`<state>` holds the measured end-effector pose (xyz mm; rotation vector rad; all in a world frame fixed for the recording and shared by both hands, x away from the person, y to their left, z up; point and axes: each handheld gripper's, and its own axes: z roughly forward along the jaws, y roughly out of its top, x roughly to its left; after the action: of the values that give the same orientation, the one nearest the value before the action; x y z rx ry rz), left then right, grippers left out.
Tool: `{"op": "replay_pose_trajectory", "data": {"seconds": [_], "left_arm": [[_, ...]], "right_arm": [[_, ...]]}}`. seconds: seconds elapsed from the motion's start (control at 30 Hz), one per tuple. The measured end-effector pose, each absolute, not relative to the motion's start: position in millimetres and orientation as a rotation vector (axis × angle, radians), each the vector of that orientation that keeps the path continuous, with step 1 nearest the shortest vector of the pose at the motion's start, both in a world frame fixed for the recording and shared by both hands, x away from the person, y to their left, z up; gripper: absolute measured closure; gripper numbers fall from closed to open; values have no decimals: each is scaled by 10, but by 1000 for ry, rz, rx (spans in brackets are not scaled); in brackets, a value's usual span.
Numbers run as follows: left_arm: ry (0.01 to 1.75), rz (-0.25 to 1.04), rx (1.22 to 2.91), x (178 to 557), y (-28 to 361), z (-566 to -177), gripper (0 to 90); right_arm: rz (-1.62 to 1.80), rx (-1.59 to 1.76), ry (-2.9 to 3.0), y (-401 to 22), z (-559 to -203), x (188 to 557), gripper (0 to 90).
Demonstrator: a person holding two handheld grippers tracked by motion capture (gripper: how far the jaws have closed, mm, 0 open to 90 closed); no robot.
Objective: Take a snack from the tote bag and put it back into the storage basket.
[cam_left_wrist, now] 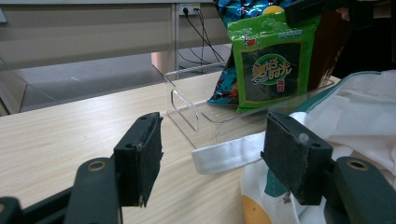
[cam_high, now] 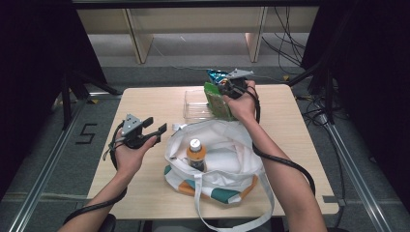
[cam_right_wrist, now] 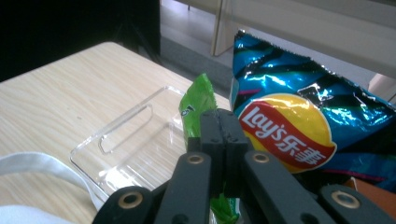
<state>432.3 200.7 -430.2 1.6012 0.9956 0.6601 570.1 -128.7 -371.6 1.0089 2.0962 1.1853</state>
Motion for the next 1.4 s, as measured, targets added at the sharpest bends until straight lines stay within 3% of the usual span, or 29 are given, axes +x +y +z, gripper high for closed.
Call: {"op": "replay_pose_trajectory", "data": {"seconds": [0.83,1.4], "left_arm": [[988,657,1606,4319,1983,-4299,366],[991,654,1608,4323,1977,-4309,366]], "right_arm": [[994,1054,2185,-1351,-3793,5595,894],[1031,993,2136,-1384,-3765,5520,741]]}}
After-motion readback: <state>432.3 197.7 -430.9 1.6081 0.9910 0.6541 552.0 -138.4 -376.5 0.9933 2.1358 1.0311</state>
